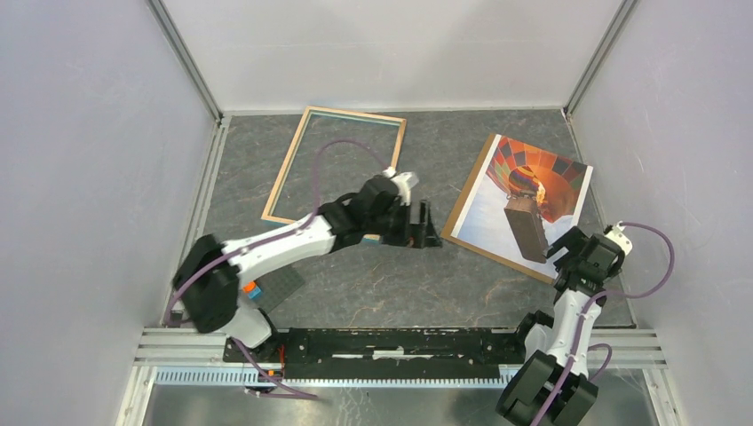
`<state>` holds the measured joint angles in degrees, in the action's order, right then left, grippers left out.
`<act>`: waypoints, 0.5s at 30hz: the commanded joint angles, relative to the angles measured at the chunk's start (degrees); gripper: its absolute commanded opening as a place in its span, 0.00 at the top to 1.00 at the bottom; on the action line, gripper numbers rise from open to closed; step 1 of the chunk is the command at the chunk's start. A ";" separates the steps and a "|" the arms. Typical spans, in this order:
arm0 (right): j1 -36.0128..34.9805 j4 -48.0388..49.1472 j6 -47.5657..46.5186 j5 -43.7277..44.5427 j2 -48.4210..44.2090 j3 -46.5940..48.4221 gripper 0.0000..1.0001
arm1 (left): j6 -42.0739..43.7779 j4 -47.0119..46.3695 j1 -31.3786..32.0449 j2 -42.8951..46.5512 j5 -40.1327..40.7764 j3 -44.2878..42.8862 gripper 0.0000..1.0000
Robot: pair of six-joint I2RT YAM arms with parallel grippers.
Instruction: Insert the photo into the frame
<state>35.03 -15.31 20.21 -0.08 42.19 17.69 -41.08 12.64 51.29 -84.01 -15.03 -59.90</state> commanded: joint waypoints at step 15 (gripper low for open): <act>0.29 2.25 0.49 -3.00 3.82 -1.76 0.02 | 4.83 -8.68 4.17 -37.41 -5.27 -35.77 0.00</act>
<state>35.05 -15.42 22.15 -0.93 44.14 15.88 -40.75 5.61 55.16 -116.99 -16.56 -87.94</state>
